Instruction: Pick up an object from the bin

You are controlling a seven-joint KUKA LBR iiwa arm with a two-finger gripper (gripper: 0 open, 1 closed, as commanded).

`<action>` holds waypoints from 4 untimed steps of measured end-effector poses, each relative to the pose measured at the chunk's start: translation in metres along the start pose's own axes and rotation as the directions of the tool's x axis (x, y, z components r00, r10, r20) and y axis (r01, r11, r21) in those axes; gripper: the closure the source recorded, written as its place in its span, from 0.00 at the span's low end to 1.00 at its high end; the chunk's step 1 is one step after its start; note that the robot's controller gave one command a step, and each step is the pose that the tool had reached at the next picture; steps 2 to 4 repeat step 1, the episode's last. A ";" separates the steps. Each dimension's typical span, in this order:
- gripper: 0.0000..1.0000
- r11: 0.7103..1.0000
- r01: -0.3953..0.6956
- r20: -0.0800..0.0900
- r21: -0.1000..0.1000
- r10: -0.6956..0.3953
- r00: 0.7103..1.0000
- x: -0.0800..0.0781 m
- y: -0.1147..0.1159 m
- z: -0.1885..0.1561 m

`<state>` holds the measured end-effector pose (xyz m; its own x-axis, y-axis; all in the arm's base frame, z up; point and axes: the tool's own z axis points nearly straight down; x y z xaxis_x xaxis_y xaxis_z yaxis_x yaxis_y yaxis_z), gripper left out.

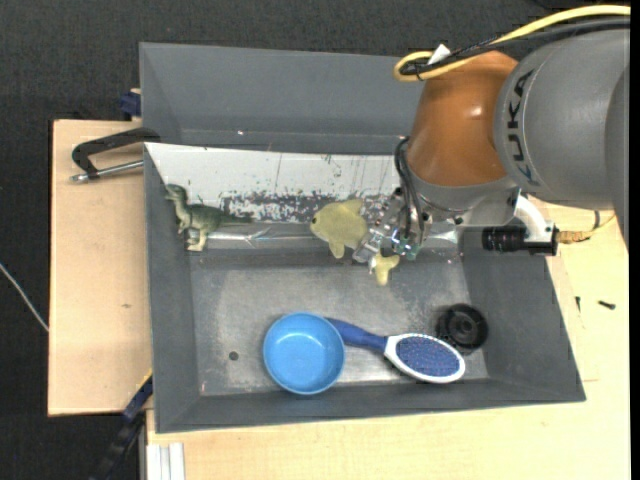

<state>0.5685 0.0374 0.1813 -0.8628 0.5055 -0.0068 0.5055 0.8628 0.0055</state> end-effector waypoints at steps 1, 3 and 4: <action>1.00 1.000 0.002 0.000 0.000 -0.002 1.000 -0.001 0.001 -0.020; 1.00 1.000 0.002 0.000 0.000 -0.002 1.000 -0.001 0.001 -0.020; 1.00 1.000 0.002 0.000 0.000 -0.002 1.000 -0.001 0.001 -0.020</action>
Offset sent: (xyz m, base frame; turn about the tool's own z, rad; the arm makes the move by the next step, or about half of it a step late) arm 0.0001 0.0000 0.0179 0.0000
